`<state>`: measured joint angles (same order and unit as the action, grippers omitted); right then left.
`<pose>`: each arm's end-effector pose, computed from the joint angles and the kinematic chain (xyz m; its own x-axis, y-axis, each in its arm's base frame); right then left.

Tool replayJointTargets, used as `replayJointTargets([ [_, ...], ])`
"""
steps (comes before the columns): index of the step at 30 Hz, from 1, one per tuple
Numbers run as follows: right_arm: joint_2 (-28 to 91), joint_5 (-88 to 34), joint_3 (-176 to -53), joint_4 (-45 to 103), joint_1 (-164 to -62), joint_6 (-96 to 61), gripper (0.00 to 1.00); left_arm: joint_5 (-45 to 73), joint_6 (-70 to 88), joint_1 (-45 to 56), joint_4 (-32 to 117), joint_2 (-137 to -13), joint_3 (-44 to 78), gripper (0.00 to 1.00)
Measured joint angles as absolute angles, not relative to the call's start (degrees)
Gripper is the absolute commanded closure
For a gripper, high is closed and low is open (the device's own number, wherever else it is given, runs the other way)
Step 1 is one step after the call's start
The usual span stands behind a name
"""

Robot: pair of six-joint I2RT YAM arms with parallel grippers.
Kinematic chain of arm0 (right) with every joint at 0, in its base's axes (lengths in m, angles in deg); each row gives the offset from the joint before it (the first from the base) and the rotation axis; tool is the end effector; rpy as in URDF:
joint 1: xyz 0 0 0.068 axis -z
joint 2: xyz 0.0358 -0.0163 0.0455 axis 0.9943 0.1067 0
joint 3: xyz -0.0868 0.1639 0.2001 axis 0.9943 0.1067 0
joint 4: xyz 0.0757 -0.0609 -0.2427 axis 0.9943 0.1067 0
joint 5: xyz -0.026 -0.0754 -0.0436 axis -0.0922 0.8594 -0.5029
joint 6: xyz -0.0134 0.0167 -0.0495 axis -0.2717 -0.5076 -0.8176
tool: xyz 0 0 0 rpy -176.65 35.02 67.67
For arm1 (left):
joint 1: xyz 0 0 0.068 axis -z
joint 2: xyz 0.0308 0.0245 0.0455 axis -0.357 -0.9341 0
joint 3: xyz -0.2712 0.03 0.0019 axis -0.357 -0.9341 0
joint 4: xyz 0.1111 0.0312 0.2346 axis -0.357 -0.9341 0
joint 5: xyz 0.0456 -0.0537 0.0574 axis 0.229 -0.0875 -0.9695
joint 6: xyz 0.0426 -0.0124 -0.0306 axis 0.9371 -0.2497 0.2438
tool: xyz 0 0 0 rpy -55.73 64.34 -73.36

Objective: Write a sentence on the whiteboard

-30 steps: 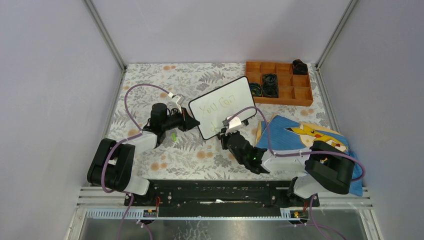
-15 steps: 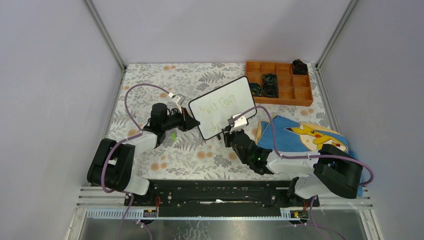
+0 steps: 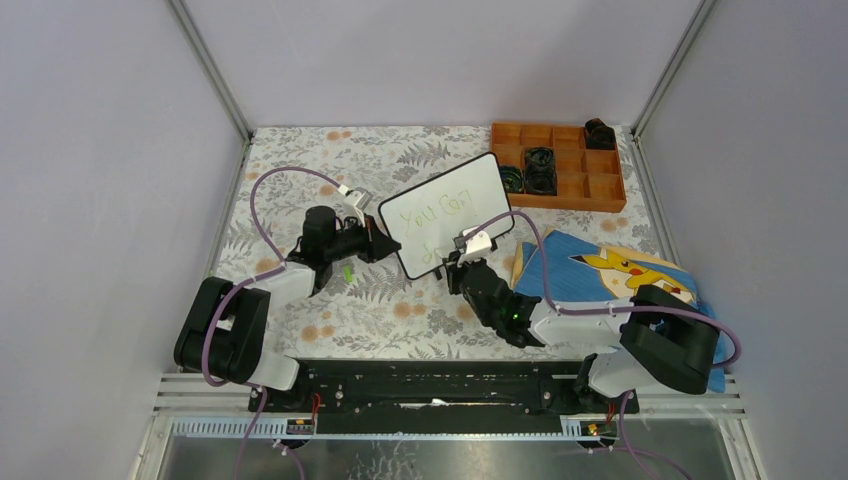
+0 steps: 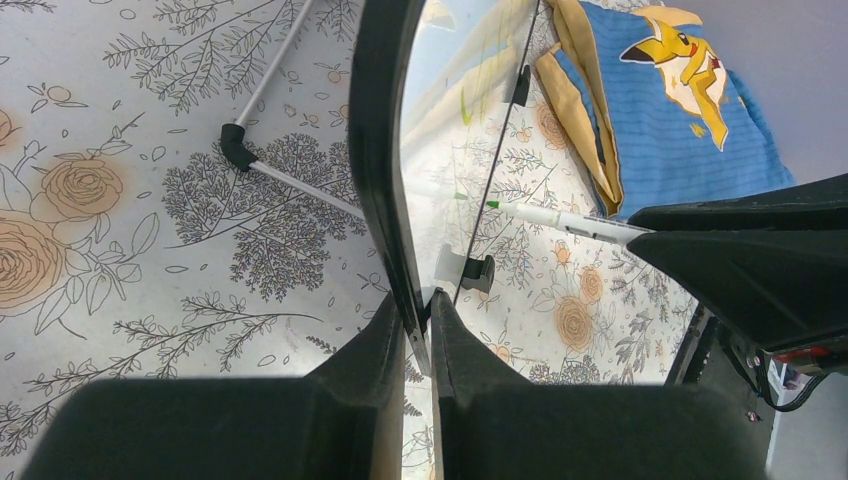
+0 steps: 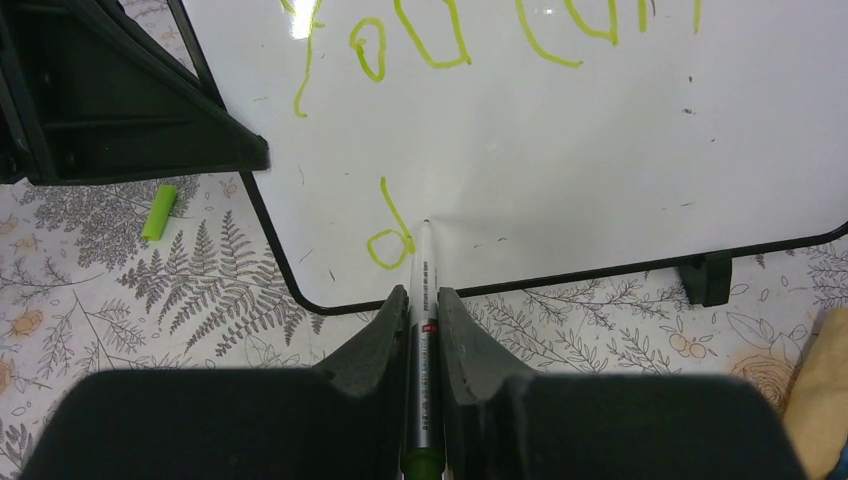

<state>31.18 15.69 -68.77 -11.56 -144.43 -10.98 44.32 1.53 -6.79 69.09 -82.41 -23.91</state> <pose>0.1555 0.2341 0.2043 -0.1907 0.0496 -0.9804 -0.4092 0.9038 0.1253 0.2660 -0.0897 0.1808 -0.5984 -0.1075 -0.7939 0.5859 0.6171 -0.5252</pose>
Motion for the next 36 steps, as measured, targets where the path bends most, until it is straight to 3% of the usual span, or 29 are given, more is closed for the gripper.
replayJointTargets([
  [36,32.8,14.7,-68.8,-9.5,-144.2,-8.9,1.0,43.9,1.9,-6.5,68.0,-82.4,-23.3,1.0],
])
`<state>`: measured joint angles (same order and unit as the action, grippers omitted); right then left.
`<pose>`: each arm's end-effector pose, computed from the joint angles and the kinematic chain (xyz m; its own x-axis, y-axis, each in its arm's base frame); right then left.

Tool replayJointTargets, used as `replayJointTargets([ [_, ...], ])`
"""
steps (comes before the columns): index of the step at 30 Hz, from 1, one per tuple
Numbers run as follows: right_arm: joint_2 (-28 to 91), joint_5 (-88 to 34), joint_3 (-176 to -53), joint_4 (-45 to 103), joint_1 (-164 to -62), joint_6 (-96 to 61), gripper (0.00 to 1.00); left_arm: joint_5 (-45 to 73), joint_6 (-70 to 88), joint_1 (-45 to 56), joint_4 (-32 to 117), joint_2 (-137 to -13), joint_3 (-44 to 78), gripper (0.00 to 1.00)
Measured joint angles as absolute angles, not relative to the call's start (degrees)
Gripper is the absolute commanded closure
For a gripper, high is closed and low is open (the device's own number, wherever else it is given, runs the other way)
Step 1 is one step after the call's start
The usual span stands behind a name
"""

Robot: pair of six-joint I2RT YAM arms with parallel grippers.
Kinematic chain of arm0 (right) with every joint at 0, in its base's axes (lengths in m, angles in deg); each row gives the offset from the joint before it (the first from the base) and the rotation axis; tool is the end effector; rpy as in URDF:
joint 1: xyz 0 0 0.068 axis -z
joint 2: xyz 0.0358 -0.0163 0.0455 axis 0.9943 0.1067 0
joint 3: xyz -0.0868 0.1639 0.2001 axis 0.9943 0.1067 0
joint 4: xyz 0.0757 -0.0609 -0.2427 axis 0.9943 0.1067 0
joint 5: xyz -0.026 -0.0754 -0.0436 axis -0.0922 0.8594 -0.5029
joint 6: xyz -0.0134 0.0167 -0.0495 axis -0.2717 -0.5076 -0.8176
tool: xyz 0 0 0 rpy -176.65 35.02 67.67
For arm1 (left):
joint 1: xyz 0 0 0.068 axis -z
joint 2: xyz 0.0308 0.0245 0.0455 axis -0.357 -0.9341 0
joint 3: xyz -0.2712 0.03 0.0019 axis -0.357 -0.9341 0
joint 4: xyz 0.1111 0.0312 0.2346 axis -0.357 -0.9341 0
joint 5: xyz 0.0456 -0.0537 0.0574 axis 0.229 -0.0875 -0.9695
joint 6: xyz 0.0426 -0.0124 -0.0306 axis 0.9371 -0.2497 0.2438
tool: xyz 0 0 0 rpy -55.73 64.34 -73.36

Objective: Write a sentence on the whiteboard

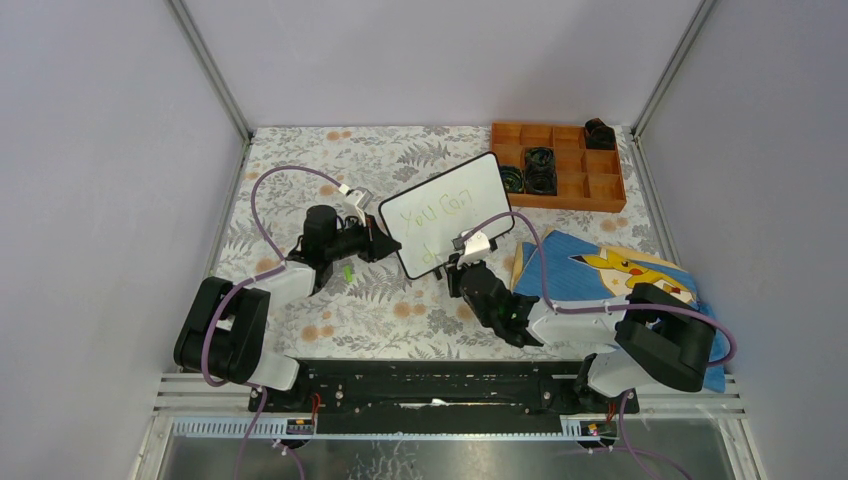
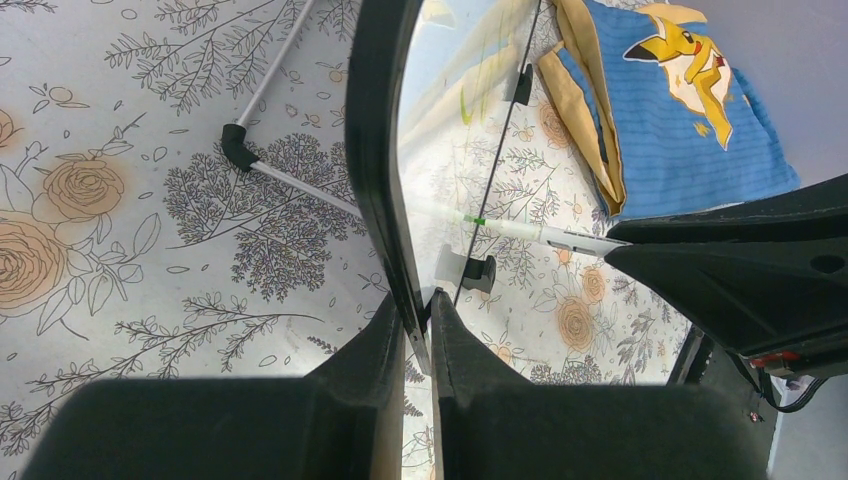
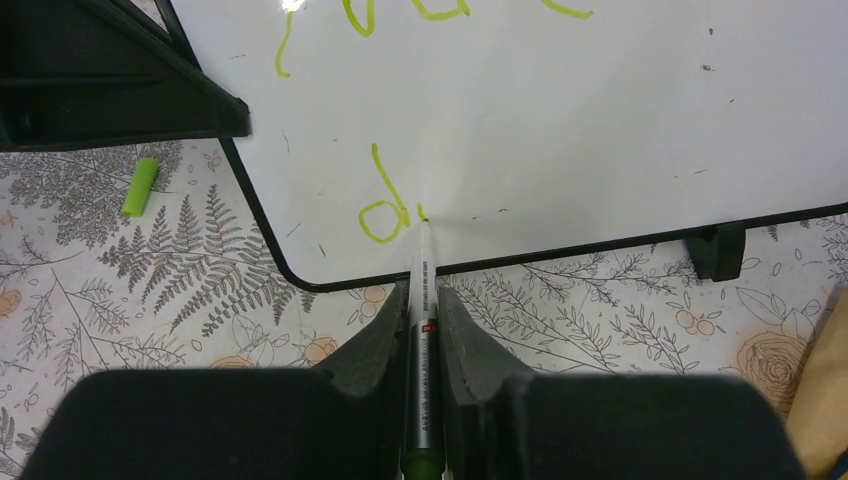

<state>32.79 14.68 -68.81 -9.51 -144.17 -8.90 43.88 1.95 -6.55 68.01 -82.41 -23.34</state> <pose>0.1571 0.2354 0.1935 -0.2397 0.0279 -0.9704 -0.4085 0.9039 0.1269 0.2669 -0.0910 0.1819 -0.6001 -0.1006 -0.7936 0.5844 0.6223 -0.5208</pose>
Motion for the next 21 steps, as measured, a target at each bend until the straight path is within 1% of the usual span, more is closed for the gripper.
replayJointTargets([
  [12,31.9,15.0,-68.9,-7.0,-142.8,-9.1,1.0,43.7,2.0,-6.4,68.0,-82.3,-23.3,1.0],
  [21,31.9,15.0,-71.3,-6.4,-142.2,-10.6,1.0,43.5,2.0,-6.3,68.0,-82.3,-23.3,1.0],
])
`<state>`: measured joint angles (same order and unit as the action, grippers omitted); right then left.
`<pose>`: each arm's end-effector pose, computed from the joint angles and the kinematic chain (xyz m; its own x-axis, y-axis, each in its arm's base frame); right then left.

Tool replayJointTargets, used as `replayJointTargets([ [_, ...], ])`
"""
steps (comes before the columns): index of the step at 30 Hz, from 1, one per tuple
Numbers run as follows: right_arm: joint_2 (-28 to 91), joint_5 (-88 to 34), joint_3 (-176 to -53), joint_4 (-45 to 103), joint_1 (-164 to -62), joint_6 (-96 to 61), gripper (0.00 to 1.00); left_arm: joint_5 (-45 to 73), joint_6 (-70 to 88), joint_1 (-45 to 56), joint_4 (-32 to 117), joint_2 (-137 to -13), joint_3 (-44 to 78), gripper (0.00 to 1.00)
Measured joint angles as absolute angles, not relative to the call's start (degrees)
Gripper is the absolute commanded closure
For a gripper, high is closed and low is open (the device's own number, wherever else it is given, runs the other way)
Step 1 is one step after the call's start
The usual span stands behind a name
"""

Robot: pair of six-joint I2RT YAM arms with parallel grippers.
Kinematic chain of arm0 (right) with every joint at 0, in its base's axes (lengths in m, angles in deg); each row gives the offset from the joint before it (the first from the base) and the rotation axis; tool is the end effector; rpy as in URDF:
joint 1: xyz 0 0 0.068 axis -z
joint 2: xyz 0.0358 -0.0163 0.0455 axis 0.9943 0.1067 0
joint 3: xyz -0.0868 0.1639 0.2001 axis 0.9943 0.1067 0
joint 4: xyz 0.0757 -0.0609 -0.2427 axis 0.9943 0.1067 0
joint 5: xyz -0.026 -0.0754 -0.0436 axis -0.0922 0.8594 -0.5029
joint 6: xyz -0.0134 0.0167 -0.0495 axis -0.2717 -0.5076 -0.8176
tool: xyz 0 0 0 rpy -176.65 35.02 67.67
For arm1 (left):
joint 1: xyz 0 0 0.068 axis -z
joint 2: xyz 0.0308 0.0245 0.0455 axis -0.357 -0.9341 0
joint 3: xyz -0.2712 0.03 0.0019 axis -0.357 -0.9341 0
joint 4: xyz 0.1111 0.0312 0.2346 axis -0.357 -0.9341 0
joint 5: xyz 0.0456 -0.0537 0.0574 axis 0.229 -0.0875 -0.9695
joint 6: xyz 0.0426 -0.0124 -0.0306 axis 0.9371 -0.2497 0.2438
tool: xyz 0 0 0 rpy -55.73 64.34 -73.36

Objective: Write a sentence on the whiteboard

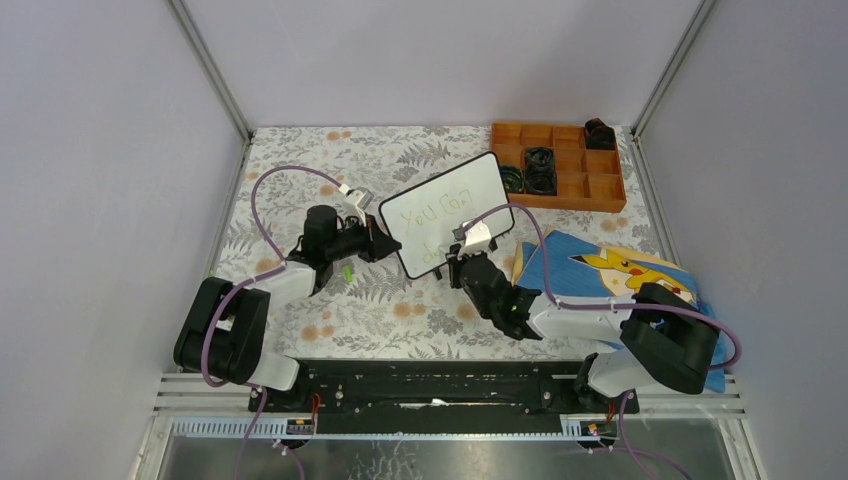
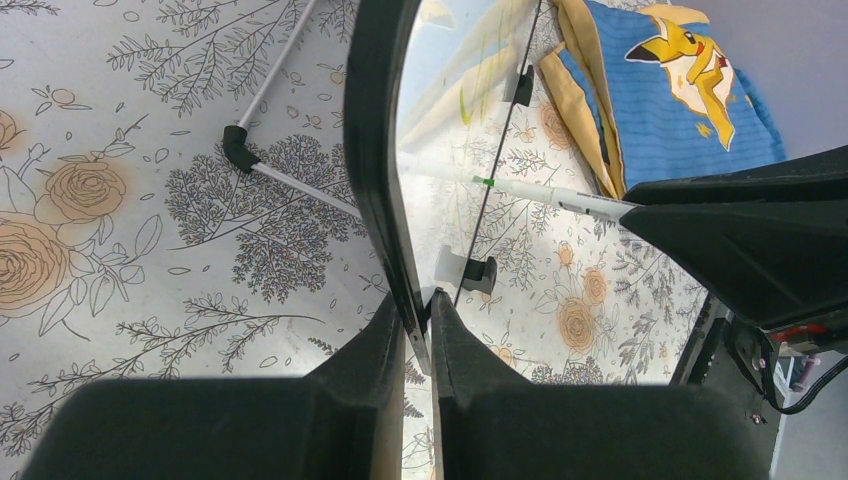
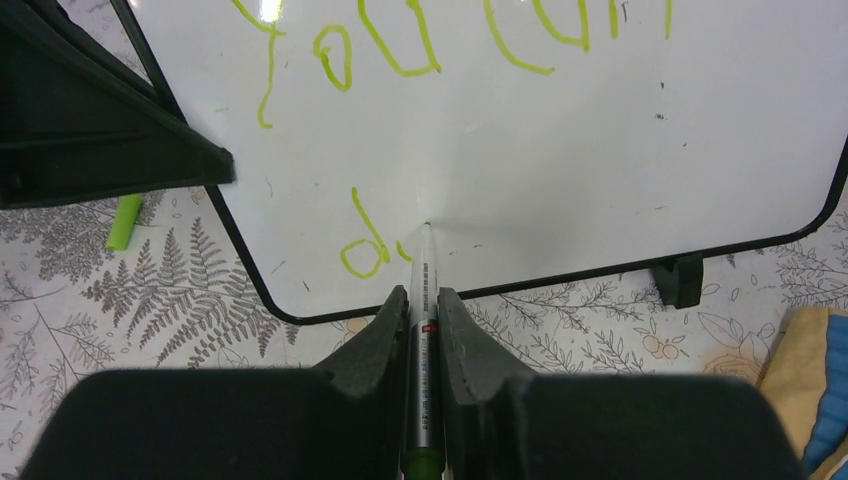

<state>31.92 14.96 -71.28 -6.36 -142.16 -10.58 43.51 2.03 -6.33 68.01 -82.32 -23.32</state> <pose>0.1679 0.2337 0.2051 -0.2247 0.0125 -0.9743 -0.3793 0.9199 0.0993 0.2667 -0.0918 0.1824 -0.5971 -0.0994 -0.7960 0.5853 0.6247 -0.5170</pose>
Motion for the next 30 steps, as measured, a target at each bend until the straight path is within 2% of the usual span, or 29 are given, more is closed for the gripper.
replayJointTargets([
  [30,32.1,10.1,-72.4,-6.4,-141.8,-9.7,1.0,43.2,2.2,-6.3,67.8,-82.3,-23.3,1.0],
])
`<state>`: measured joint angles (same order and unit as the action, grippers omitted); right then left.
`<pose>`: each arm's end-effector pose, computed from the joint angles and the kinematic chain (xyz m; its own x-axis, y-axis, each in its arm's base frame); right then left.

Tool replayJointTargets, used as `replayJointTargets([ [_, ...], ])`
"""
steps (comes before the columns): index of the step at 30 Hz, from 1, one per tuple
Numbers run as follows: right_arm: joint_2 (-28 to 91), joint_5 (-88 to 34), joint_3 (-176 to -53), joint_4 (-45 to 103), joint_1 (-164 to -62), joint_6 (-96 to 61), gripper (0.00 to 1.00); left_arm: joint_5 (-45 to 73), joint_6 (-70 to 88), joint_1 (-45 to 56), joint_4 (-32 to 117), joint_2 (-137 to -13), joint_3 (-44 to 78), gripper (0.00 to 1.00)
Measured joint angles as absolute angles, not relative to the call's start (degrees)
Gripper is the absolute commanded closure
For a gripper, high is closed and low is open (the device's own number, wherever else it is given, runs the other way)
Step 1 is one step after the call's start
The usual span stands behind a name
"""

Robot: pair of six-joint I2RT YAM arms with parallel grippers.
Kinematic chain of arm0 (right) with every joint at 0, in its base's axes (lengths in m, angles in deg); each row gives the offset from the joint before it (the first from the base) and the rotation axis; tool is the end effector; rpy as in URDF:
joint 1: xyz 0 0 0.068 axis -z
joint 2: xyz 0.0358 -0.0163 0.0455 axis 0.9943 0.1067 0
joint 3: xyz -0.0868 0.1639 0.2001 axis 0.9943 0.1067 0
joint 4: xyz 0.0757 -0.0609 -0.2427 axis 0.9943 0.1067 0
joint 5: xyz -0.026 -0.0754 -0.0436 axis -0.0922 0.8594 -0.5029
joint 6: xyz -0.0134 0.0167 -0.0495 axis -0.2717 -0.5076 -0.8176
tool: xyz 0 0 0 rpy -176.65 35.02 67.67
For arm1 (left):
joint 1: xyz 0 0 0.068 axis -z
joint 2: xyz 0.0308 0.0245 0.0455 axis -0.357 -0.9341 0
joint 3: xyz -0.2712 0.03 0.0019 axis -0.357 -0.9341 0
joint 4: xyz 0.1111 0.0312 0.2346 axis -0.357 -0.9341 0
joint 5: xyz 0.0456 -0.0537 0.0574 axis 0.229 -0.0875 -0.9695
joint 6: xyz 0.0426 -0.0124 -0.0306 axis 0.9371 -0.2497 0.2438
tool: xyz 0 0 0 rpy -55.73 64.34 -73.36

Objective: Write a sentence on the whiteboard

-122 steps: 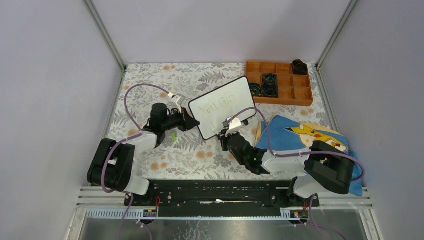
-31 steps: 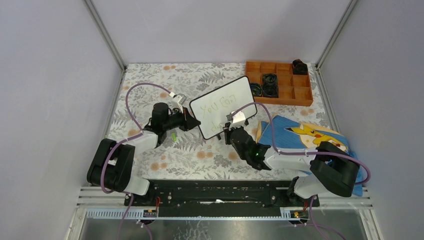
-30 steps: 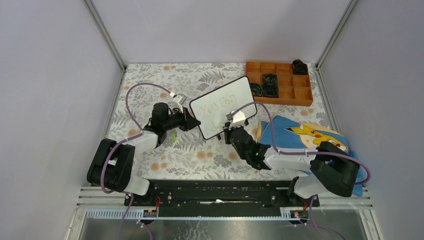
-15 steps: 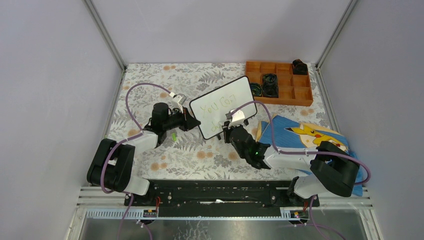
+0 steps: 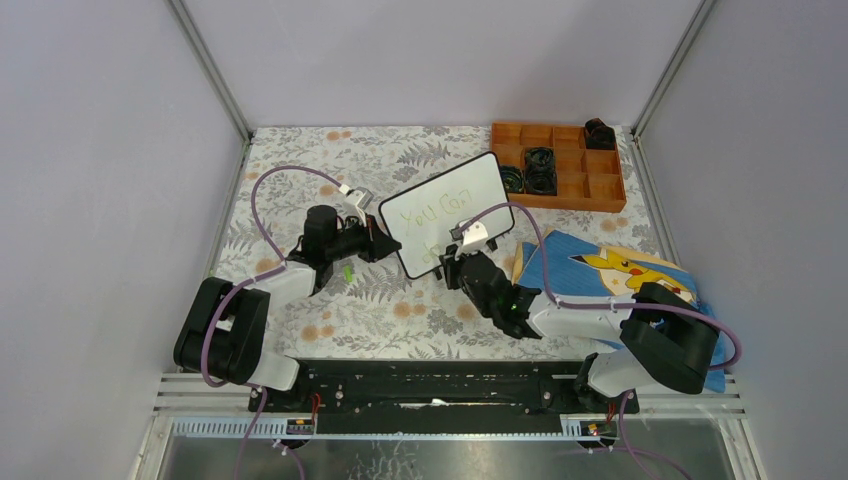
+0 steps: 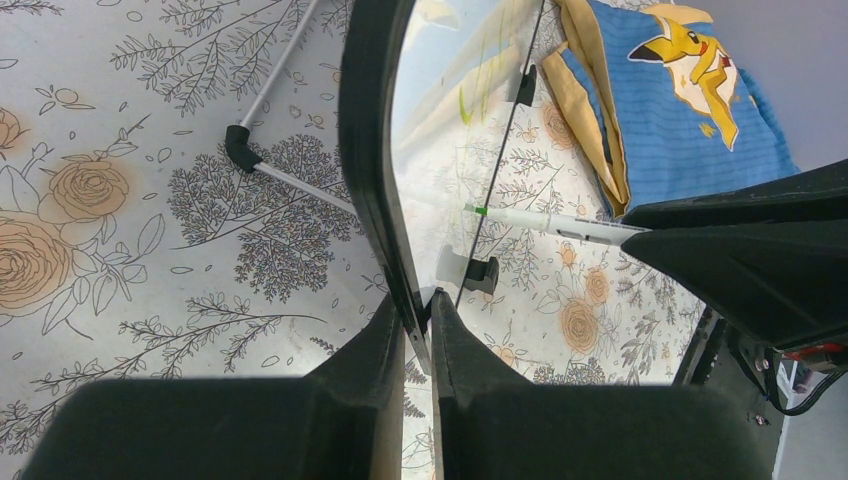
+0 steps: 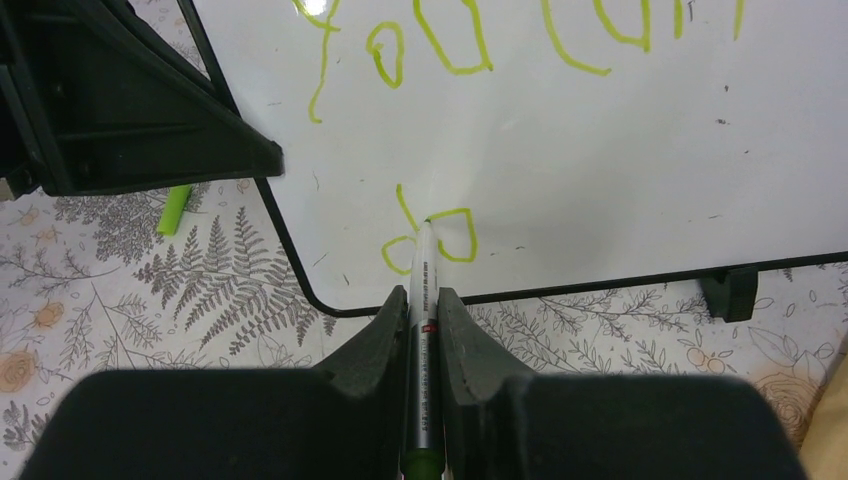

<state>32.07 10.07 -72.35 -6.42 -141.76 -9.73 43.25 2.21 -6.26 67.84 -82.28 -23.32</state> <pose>0.1699 0.2381 0.2099 -0.2403 0.0327 -0.9701 -0.4435 0.8853 0.1397 0.2665 -0.0920 0.1822 -0.5963 -0.0973 -0.7968 0.5844 0.6279 -0.5140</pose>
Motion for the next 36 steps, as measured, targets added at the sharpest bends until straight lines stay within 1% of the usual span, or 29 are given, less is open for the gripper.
replayJointTargets([
  [14,30.9,9.0,-69.7,-5.3,-141.7,-8.0,1.0,42.9,2.4,-5.9,67.7,-82.1,-23.3,1.0],
  [22,24.4,12.5,-68.5,-3.8,-141.3,-8.9,1.0,42.8,2.5,-5.7,67.7,-82.0,-23.3,1.0],
  [31,22.1,12.9,-68.5,-4.0,-134.6,-8.3,1.0,42.6,2.8,-5.5,67.7,-82.0,-23.3,1.0],
  [36,22.8,10.4,-68.6,-5.8,-133.9,-8.0,1.0,42.6,2.8,-5.5,67.7,-82.0,-23.3,1.0],
])
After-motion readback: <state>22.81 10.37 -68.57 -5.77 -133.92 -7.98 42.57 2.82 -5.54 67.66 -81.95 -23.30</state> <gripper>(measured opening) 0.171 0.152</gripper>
